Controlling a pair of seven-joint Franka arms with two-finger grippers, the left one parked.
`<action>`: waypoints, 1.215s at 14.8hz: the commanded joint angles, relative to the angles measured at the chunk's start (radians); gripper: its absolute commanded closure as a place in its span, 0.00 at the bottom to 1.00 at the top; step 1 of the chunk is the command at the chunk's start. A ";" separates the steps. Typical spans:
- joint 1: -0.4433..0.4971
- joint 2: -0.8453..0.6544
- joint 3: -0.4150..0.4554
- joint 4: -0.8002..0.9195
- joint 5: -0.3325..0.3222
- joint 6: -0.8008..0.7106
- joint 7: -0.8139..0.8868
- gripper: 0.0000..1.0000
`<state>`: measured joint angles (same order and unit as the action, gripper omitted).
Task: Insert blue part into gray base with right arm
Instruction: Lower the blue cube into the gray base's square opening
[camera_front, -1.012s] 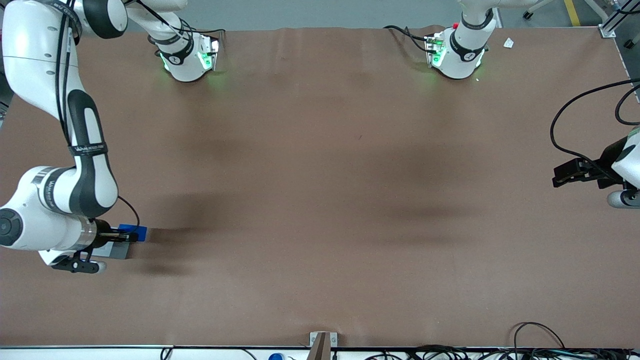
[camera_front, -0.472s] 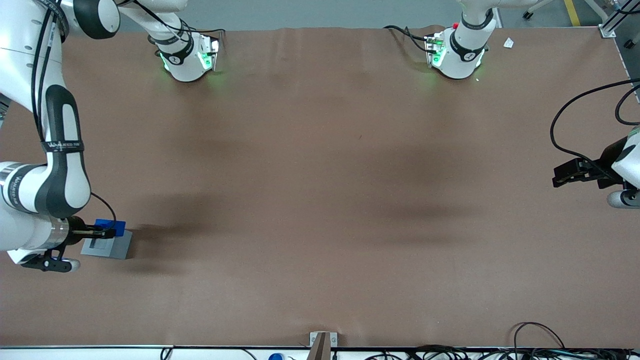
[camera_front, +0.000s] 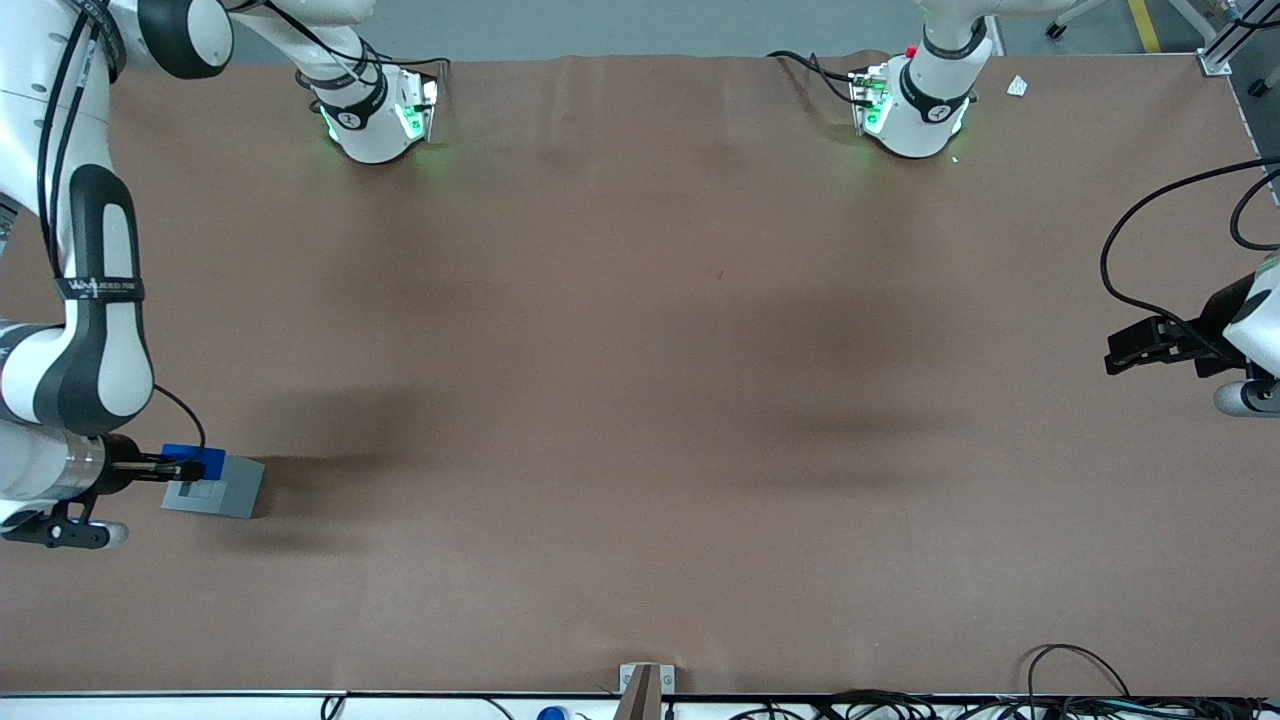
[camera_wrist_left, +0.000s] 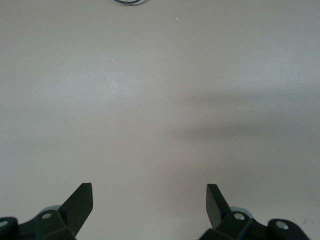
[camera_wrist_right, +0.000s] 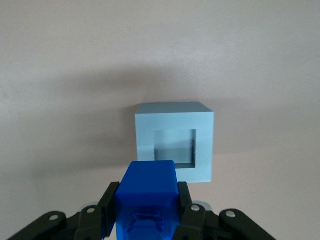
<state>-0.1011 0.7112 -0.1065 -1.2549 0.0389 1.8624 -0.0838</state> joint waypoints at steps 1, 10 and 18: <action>-0.019 -0.003 0.014 0.002 -0.011 0.032 -0.001 1.00; -0.032 0.017 0.014 -0.005 -0.008 0.050 0.001 1.00; -0.038 0.031 0.014 -0.021 0.006 0.110 -0.008 1.00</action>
<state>-0.1222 0.7463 -0.1064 -1.2603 0.0392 1.9576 -0.0838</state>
